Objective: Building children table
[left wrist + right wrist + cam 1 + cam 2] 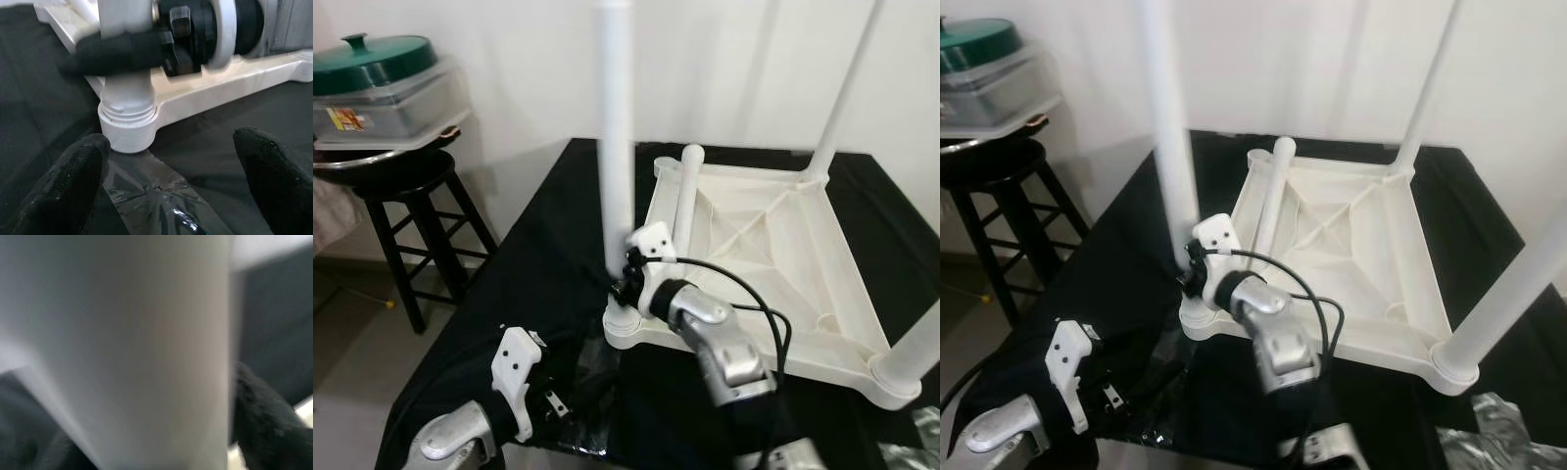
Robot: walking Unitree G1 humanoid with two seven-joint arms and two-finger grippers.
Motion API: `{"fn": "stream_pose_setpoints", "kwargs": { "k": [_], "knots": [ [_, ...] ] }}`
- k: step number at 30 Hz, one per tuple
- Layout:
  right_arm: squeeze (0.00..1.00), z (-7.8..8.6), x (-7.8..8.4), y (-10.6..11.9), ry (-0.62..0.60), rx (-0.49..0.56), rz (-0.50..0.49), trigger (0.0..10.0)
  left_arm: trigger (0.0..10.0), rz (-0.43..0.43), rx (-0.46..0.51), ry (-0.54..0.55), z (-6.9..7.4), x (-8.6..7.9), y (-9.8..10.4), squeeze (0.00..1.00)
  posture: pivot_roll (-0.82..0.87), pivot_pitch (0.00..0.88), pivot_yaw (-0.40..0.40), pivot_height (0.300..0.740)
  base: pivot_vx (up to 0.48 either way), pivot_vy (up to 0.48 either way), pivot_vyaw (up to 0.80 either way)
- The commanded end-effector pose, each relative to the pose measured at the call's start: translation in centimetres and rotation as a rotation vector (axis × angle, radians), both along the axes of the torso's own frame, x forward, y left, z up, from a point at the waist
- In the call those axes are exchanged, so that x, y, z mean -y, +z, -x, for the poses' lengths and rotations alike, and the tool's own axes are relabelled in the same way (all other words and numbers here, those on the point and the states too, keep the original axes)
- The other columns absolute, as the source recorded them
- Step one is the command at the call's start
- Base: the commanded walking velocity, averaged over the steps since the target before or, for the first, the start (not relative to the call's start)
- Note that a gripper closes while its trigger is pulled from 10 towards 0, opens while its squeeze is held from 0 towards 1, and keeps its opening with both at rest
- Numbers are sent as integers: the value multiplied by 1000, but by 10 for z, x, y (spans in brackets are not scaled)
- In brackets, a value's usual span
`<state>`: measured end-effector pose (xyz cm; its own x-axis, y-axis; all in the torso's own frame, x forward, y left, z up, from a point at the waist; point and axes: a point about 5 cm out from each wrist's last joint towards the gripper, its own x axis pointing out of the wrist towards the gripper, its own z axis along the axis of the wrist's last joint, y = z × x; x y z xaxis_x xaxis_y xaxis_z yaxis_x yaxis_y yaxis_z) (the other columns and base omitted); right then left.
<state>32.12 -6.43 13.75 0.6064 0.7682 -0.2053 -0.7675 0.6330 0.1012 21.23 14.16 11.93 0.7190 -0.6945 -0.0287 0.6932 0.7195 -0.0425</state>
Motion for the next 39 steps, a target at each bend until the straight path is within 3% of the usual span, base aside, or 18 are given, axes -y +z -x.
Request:
{"fn": "stream_pose_setpoints", "kwargs": {
  "k": [1,3,6,7,10,11,14,15,17,18,27,29,32,34,35,37,38,39],
  "knots": [
    [1000,-3,-8,28,188,61,-74,10000,10000,-18,0,-2,-1,-1,0,0,3,47,26,740,0,0,0],
    [1000,-3,-8,28,188,61,-74,10000,10000,-18,0,-2,-1,-1,0,0,3,47,26,740,0,0,0],
    [1000,-5,-2,56,445,195,-86,10000,10000,-20,-3,-4,-3,0,-1,0,12,26,25,740,0,0,0],
    [533,-7,0,65,548,212,-92,10000,10000,-22,-3,-3,-4,0,-2,0,14,21,19,740,0,0,0],
    [533,-9,1,72,613,218,-97,10000,10000,-23,-4,-3,-5,1,-3,0,14,21,19,740,0,0,0],
    [0,-13,1,75,644,227,-79,10000,10000,-24,-4,-2,-6,1,-3,0,18,12,18,740,0,0,0],
    [0,-25,1,84,707,207,-48,10000,10000,-29,-4,2,-7,1,-5,0,23,0,14,740,0,0,0],
    [0,-31,1,89,714,190,-54,8157,10000,-30,-4,4,-7,1,-6,0,24,0,13,740,0,0,0],
    [0,-31,1,89,714,190,-54,8157,10000,-30,-4,4,-7,1,-6,0,24,0,13,740,0,0,0],
    [0,-34,2,92,731,161,-71,0,10000,-31,-4,4,-7,1,-6,0,28,0,12,740,0,0,0],
    [0,-31,10,78,801,78,-68,0,10000,-33,-4,3,-5,2,-7,0,25,0,14,740,0,0,0],
    [0,-28,13,66,796,54,-63,0,10000,-32,-3,3,-5,2,-7,0,23,4,12,740,0,0,0],
    [0,-11,24,21,683,1,2,0,10000,-29,1,4,-2,2,-5,0,21,16,4,740,0,0,0],
    [0,-9,25,15,669,-4,13,0,10000,-28,2,4,-2,2,-5,0,21,16,4,740,0,0,0],
    [0,-13,6,-15,-27,8,47,0,10000,-28,5,8,-1,0,-3,0,13,38,11,740,0,0,0],
    [0,-13,6,-15,-27,8,47,0,10000,-28,5,8,-1,0,-3,0,13,38,11,740,0,0,0],
    [0,9,5,-31,-174,-63,63,0,10000,-26,5,8,-1,-1,-3,0,-14,50,23,740,0,0,0],
    [0,22,5,-27,-198,16,128,0,10000,-22,2,1,-1,-2,-3,0,-28,45,29,740,0,0,0]
  ]
}}
